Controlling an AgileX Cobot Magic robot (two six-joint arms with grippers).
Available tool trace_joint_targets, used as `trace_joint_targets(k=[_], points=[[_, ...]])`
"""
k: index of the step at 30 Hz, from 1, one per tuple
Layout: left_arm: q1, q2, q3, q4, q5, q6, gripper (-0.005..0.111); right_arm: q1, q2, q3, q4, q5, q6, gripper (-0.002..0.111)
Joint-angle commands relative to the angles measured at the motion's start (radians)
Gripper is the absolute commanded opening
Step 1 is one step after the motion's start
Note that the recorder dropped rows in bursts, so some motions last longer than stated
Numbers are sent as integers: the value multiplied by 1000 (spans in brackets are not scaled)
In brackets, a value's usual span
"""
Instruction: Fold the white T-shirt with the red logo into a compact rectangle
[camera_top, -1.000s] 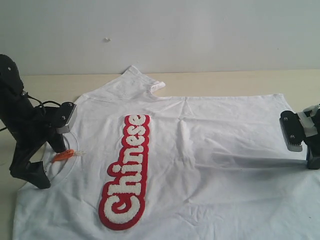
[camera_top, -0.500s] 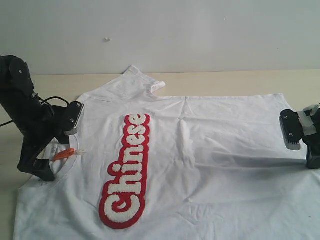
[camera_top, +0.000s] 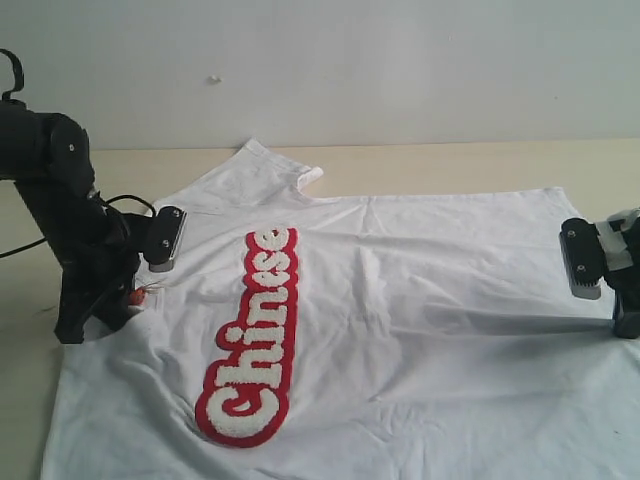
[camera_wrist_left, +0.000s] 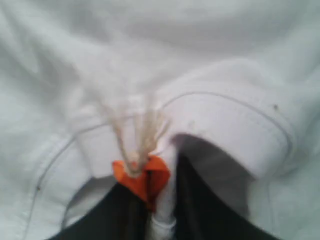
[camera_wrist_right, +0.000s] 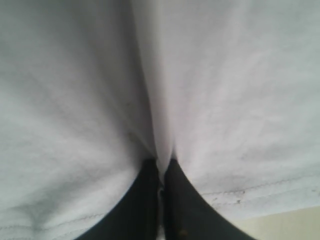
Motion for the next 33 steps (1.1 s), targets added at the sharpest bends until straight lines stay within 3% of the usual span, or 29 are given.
trace_joint_targets(k=[1, 10, 19, 23, 28, 33], points=[[-4, 62, 18, 2, -69, -29, 0, 0, 56, 16, 53, -69, 4, 0], [28, -141, -20, 41, 56, -31, 0, 0, -152, 14, 72, -63, 1, 0], [82, -403, -13, -37, 63, -59, 0, 0, -415, -84, 11, 85, 27, 0], [83, -508, -11, 30, 88, -64, 0, 0, -483, -94, -74, 108, 91, 0], [83, -613, -11, 128, 93, -116, 0, 0, -536, -94, -50, 110, 102, 0], [83, -672, -11, 133, 104, -136, 0, 0, -590, -115, -19, 152, 115, 0]])
